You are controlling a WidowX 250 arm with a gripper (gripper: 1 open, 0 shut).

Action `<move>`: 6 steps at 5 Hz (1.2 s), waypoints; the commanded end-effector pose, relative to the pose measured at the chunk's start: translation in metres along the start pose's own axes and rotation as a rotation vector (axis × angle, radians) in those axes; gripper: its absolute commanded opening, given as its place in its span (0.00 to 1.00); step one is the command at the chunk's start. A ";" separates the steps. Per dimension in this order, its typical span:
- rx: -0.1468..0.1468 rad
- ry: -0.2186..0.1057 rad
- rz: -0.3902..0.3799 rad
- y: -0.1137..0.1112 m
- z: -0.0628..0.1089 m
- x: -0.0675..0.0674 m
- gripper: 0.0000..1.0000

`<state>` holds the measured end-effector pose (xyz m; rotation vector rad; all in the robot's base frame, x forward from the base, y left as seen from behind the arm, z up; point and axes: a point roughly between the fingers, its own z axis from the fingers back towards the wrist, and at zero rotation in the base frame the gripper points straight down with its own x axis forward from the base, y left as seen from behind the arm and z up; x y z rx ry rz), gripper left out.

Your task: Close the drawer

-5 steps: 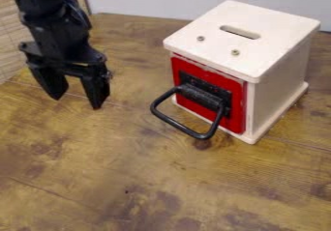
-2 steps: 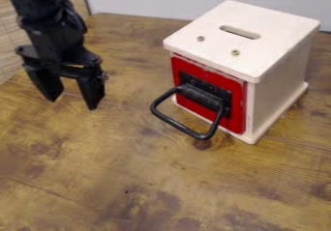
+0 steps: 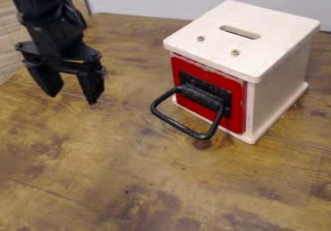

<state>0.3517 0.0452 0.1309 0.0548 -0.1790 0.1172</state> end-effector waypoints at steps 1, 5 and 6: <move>0.016 -0.057 0.019 0.009 0.015 0.010 1.00; 0.022 -0.041 -0.015 0.000 0.012 0.003 1.00; 0.022 -0.039 -0.020 -0.002 0.011 0.002 1.00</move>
